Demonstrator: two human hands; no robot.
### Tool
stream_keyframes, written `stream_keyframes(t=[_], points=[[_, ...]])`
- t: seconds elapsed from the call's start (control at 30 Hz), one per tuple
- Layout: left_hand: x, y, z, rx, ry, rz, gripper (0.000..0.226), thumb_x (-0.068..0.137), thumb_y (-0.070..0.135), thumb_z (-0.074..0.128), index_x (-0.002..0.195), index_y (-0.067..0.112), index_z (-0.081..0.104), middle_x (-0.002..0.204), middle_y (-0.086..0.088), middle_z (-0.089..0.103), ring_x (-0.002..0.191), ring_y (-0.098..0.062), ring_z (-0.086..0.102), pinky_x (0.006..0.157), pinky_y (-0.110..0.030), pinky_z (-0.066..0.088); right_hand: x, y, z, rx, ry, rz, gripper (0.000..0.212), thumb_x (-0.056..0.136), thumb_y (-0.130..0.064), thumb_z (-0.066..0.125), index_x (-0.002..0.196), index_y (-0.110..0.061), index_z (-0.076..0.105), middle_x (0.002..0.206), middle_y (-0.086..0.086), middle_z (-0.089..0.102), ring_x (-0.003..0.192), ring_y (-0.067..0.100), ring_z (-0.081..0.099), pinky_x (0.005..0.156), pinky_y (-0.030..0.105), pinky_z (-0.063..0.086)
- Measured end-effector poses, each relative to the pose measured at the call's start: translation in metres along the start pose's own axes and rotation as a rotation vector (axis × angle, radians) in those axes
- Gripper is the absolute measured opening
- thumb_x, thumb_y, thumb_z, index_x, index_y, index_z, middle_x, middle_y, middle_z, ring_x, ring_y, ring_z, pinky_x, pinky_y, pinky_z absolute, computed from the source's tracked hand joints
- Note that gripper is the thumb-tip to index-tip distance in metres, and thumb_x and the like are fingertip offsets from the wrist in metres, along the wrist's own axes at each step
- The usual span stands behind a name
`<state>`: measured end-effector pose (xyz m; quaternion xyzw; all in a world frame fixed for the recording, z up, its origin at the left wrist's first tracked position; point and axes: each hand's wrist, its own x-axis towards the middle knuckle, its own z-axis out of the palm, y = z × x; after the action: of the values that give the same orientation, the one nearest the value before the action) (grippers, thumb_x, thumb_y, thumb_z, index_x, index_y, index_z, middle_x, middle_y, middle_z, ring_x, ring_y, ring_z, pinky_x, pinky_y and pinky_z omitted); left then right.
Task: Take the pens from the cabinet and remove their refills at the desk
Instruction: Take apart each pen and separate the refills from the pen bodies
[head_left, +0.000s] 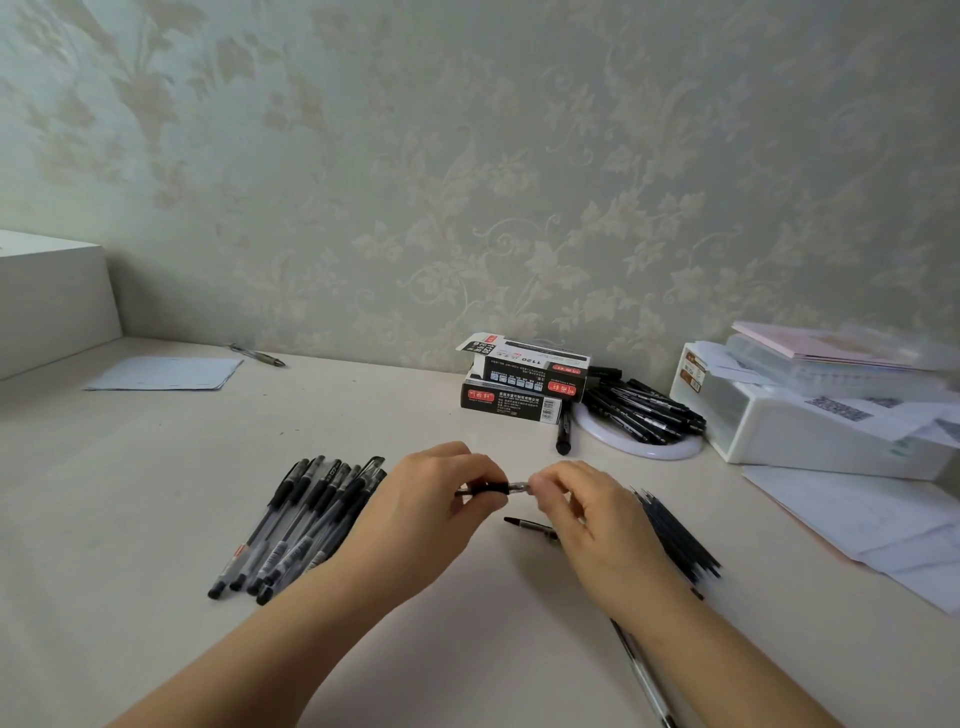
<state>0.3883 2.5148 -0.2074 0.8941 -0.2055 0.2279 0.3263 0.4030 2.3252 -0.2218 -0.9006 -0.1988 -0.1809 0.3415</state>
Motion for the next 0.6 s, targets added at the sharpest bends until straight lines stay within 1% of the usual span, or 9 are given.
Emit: stream_keyframes(t=[0.07,0.13,0.17,0.23,0.33,0.4,0.53,0.6], points=[[0.0,-0.005,0.0,0.027,-0.003,-0.052,0.01,0.091,0.029,0.063,0.096,0.029,0.072,0.084,0.014,0.059,0.074,-0.005,0.057,0.07,-0.02,0.045,0.0,0.005,0.001,-0.253,-0.021,-0.021,0.017,0.095,-0.045,0.054,0.098,-0.034,0.065,0.097,-0.02,0.056,0.092,0.005,0.049,0.08,0.028,0.035],[0.0,-0.008,0.0,0.048,-0.025,-0.087,0.012,0.092,0.03,0.061,0.097,0.031,0.072,0.085,0.014,0.058,0.076,-0.005,0.057,0.073,-0.022,0.046,0.0,0.009,0.003,-0.375,-0.091,0.009,0.018,0.093,-0.049,0.057,0.106,-0.039,0.065,0.106,-0.021,0.051,0.103,0.005,0.044,0.08,0.028,0.025],[0.0,-0.009,0.001,0.061,-0.039,-0.094,0.012,0.093,0.031,0.06,0.097,0.031,0.072,0.085,0.014,0.057,0.076,-0.004,0.056,0.072,-0.022,0.045,0.0,0.01,0.004,-0.389,-0.12,0.024,0.019,0.092,-0.05,0.057,0.105,-0.039,0.065,0.107,-0.022,0.05,0.105,0.004,0.042,0.079,0.029,0.021],[-0.001,-0.012,0.002,0.083,-0.069,-0.1,0.012,0.093,0.031,0.06,0.097,0.032,0.071,0.084,0.014,0.056,0.075,-0.004,0.054,0.071,-0.021,0.045,0.0,0.009,0.006,-0.365,-0.141,0.032,0.016,0.093,-0.049,0.056,0.102,-0.038,0.065,0.105,-0.022,0.051,0.106,0.005,0.042,0.078,0.03,0.019],[-0.001,-0.014,0.001,0.115,-0.103,-0.106,0.011,0.092,0.031,0.061,0.095,0.033,0.071,0.085,0.014,0.056,0.074,-0.005,0.054,0.071,-0.024,0.046,0.0,0.007,0.005,-0.328,-0.118,0.011,0.01,0.098,-0.043,0.05,0.1,-0.037,0.058,0.099,-0.024,0.052,0.103,0.008,0.045,0.08,0.031,0.022],[-0.001,-0.015,0.001,0.122,-0.117,-0.105,0.01,0.091,0.031,0.062,0.094,0.033,0.071,0.085,0.012,0.057,0.073,-0.006,0.055,0.071,-0.025,0.047,0.0,0.006,0.003,-0.307,-0.086,0.001,0.01,0.099,-0.043,0.048,0.1,-0.036,0.054,0.097,-0.023,0.055,0.1,0.007,0.047,0.082,0.032,0.025],[-0.001,-0.014,0.001,0.12,-0.13,-0.086,0.008,0.09,0.03,0.063,0.093,0.033,0.07,0.085,0.012,0.056,0.073,-0.006,0.056,0.071,-0.024,0.046,-0.001,0.002,0.0,-0.272,-0.082,-0.051,0.012,0.098,-0.045,0.049,0.102,-0.035,0.055,0.098,-0.021,0.059,0.098,0.007,0.048,0.089,0.032,0.029],[0.0,-0.013,0.002,0.109,-0.129,-0.075,0.006,0.089,0.031,0.064,0.094,0.033,0.067,0.085,0.013,0.057,0.073,-0.006,0.056,0.069,-0.021,0.045,-0.001,0.001,0.001,-0.254,-0.084,-0.088,0.011,0.098,-0.043,0.051,0.102,-0.034,0.056,0.099,-0.021,0.06,0.098,0.006,0.049,0.09,0.033,0.032]])
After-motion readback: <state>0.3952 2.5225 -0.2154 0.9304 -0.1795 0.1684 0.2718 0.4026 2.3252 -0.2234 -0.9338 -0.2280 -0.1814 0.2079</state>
